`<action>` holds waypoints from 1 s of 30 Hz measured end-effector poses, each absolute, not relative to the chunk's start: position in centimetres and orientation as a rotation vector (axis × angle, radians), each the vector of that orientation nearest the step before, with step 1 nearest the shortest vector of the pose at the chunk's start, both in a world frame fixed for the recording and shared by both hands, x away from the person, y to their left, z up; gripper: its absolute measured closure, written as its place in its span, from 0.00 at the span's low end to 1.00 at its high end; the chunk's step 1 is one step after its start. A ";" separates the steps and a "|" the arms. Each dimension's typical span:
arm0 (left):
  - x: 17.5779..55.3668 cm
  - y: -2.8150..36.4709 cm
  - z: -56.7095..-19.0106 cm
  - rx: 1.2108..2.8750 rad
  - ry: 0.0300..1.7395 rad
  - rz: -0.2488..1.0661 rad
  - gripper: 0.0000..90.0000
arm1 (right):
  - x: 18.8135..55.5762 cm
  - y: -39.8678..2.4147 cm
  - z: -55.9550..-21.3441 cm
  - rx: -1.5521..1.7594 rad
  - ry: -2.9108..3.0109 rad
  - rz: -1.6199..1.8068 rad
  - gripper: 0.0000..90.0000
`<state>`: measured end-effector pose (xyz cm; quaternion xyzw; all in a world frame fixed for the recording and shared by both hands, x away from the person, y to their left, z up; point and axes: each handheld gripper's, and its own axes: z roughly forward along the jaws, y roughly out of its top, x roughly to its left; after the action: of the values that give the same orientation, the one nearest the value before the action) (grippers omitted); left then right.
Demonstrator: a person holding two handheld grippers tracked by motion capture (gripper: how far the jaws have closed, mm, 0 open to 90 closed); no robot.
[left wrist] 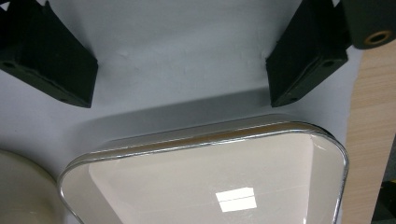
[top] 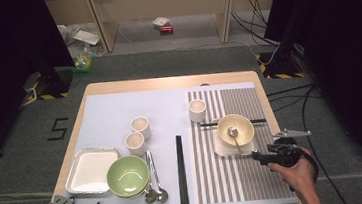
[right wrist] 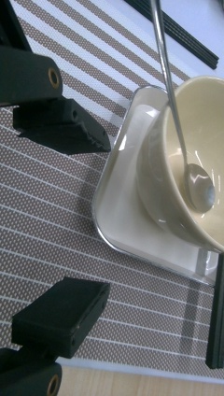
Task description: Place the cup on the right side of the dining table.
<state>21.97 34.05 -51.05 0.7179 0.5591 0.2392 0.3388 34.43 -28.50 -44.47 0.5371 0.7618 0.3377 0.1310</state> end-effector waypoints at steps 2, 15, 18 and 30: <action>22.0 34.1 -51.0 1.871 1.456 0.623 0.08 | 34.1 -28.3 -44.5 1.563 2.213 0.977 0.31; 22.0 34.1 -51.0 1.875 1.456 0.619 0.08 | 32.7 -27.5 -44.6 1.508 2.253 0.976 0.30; 22.0 34.1 -51.0 1.875 1.456 0.620 0.08 | 32.2 -27.5 -44.5 1.500 2.242 0.994 0.30; 22.0 34.1 -51.0 1.873 1.454 0.621 0.08 | 31.3 -27.4 -45.3 1.496 2.257 0.984 0.31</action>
<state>21.99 34.08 -51.03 0.7191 0.5581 0.2384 0.3385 31.26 -27.44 -45.34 0.5149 0.7767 0.3387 0.1301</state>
